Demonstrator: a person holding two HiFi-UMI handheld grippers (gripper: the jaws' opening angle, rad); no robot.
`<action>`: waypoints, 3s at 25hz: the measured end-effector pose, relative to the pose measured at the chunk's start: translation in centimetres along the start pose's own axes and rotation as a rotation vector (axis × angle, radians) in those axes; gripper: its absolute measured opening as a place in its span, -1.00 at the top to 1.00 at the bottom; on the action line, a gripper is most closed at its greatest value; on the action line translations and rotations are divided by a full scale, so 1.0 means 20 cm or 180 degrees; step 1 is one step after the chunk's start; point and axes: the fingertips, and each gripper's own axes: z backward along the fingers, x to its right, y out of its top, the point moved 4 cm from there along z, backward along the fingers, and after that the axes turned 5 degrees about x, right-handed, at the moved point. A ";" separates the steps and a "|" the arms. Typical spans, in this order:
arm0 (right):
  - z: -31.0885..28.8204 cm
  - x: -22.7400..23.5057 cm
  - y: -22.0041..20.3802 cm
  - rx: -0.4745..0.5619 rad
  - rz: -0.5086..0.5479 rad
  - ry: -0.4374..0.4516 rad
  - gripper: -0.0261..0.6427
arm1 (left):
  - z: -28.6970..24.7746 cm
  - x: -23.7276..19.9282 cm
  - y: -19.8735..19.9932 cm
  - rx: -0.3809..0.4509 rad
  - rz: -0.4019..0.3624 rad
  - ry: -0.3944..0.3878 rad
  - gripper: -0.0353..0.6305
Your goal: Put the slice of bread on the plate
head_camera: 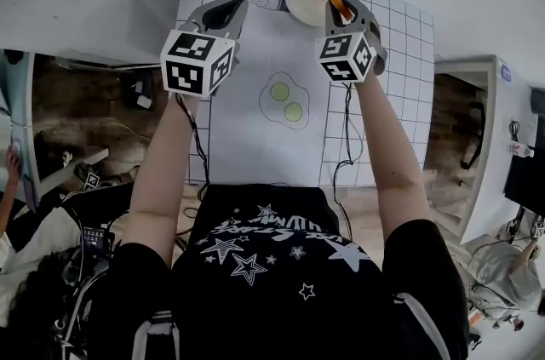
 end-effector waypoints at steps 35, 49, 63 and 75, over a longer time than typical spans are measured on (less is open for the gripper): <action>-0.21 -0.48 -0.11 -0.0155 0.0304 0.1062 0.33 | -0.09 -0.02 -0.14 -0.0227 0.0212 -0.0049 0.87; 0.04 -0.36 0.14 0.0049 -0.0491 0.0597 0.34 | 0.03 0.02 -0.10 -0.0089 0.0228 -0.0222 0.87; 0.51 -0.49 0.42 0.0297 -0.0857 0.0239 0.85 | 0.36 -0.08 -0.07 0.0141 0.0158 0.0097 0.87; 1.08 -0.63 0.50 0.0630 -0.0891 0.0217 0.86 | 0.87 0.21 0.00 0.0418 0.0090 0.0431 0.87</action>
